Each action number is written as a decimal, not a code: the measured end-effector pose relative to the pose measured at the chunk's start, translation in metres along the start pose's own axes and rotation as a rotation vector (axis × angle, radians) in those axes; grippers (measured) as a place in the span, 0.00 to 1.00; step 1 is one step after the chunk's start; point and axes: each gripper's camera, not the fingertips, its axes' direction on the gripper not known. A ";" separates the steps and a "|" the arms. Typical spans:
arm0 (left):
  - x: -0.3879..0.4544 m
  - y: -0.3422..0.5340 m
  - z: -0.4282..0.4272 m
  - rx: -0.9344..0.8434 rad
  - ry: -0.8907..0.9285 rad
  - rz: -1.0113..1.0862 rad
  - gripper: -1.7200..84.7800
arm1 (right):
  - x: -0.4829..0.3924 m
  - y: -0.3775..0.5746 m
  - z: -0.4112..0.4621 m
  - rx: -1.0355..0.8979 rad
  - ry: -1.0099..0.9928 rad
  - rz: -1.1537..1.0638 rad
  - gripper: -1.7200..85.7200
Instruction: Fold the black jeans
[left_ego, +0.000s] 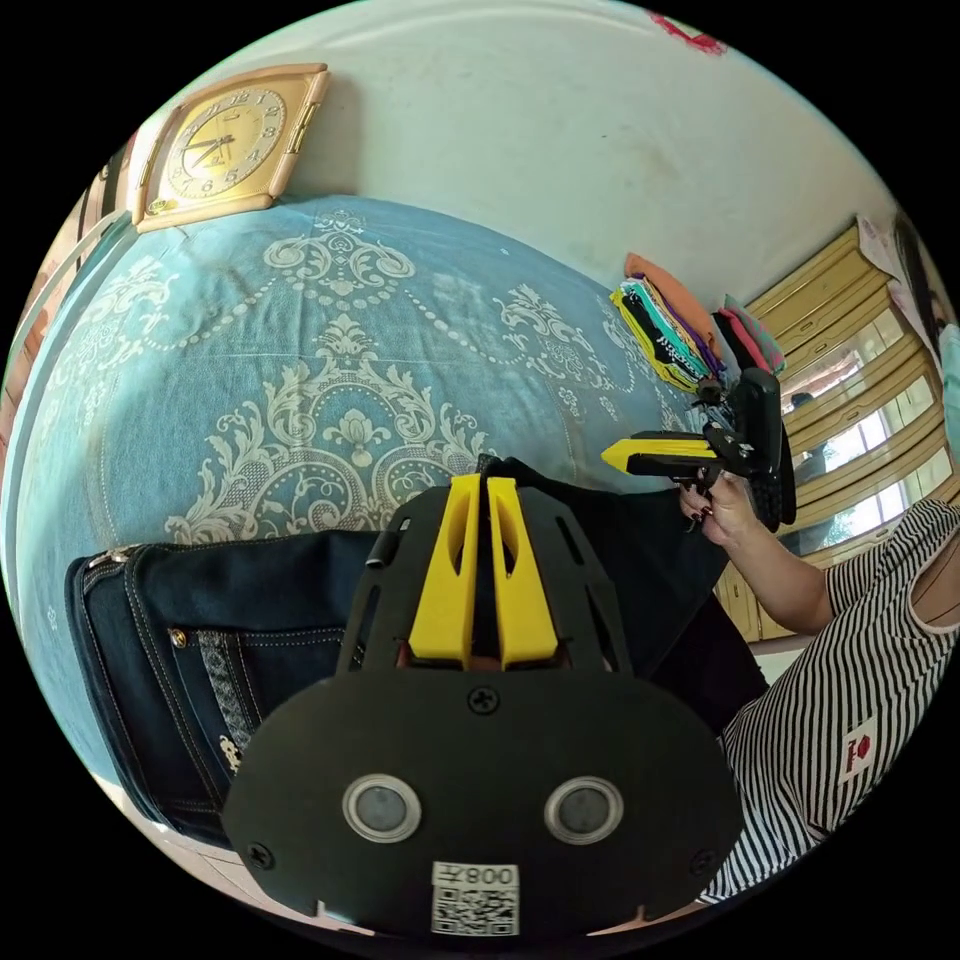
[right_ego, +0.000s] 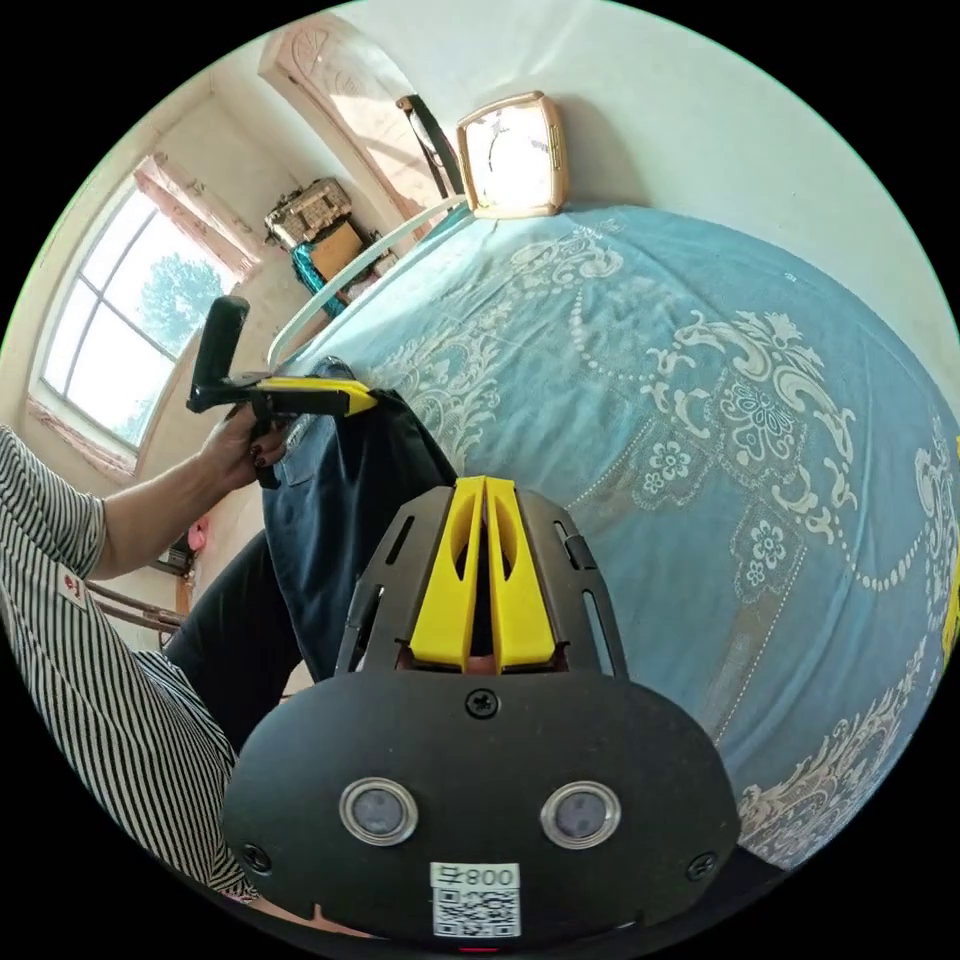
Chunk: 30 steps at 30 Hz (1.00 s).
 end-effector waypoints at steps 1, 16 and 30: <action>-0.003 0.002 -0.003 0.003 0.003 0.002 0.04 | 0.001 -0.006 0.001 0.023 -0.046 -0.019 0.04; -0.072 0.043 -0.068 0.009 0.003 0.084 0.03 | 0.027 -0.120 0.120 -0.253 -0.482 -0.210 0.08; -0.210 0.109 -0.181 0.294 -0.407 -0.439 0.10 | 0.048 -0.134 0.132 -0.194 -0.311 -0.139 0.05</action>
